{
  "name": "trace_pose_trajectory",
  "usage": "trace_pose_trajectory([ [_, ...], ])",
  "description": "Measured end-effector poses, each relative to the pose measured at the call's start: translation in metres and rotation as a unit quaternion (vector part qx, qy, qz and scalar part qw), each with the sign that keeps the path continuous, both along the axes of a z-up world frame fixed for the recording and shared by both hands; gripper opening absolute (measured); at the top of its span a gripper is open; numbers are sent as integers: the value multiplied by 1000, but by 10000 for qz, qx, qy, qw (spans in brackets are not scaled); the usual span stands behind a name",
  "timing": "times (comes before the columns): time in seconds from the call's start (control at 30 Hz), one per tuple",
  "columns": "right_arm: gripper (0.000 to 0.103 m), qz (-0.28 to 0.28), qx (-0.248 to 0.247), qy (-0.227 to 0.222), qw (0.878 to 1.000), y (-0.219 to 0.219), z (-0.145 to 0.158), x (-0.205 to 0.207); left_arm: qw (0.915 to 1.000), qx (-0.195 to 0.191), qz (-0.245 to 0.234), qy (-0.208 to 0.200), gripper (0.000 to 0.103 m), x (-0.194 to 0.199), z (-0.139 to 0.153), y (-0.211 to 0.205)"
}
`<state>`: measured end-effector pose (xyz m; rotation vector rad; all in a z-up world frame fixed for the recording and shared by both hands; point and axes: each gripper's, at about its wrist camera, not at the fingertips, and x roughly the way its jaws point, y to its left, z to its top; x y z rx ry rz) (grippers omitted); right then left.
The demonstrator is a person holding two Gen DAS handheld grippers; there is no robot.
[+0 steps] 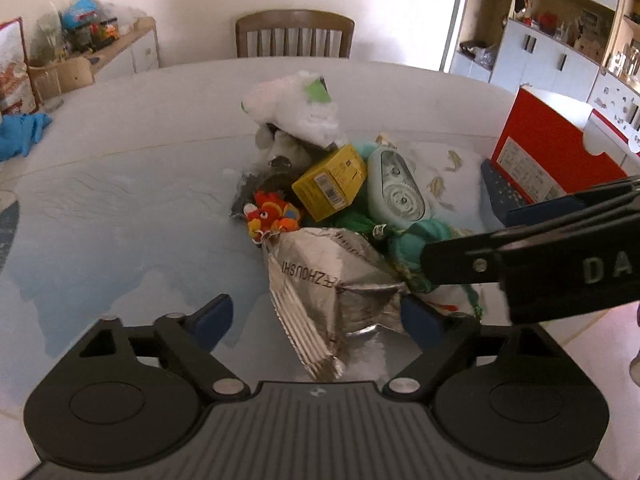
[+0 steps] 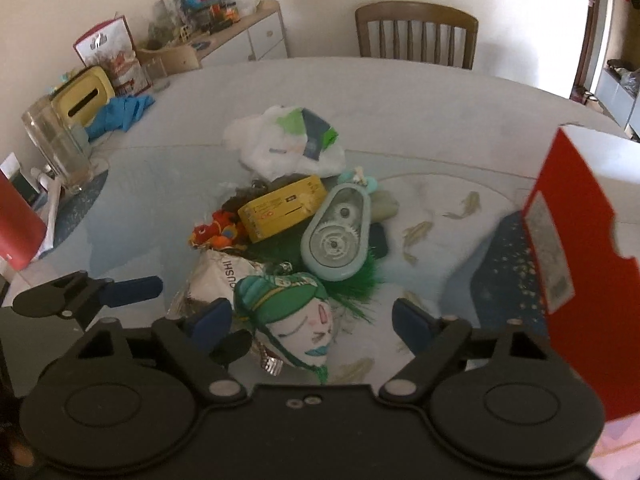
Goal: Organize objects
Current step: 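Grasp the silver snack bag with the left tool while the right tool grasps the green-haired doll, then carry the silver bag and the doll with both tools over the red box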
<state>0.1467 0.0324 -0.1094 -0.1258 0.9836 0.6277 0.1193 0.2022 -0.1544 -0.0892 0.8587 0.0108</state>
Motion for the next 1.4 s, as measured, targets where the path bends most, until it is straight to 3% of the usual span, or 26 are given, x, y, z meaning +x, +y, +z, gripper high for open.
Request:
trace_pose_trajectory([
  [0.07, 79, 14, 34, 112, 9999, 4, -4, 4, 10000, -73, -50, -18, 89, 1, -2, 2],
  [0.2, 71, -3, 117, 279, 9995, 6, -10, 10, 9996, -205, -175, -10, 75, 5, -4, 4],
  [0.37, 49, 18, 157, 350, 9993, 6, -9, 10, 9987, -397, -319, -61, 58, 6, -4, 3],
  [0.63, 41, -82, 224, 272, 9993, -2, -2, 7, 9984, -381, -418, -66, 41, 8, 0, -1],
  [0.93, 41, -288, 494, 87, 9983, -24, 23, -4, 9984, -369, -422, -118, 38, -2, 14, -1],
  [1.4, 41, -730, 690, -335, 9944, -68, 77, -21, 9952, -223, -827, -480, 38, -7, 81, -23],
])
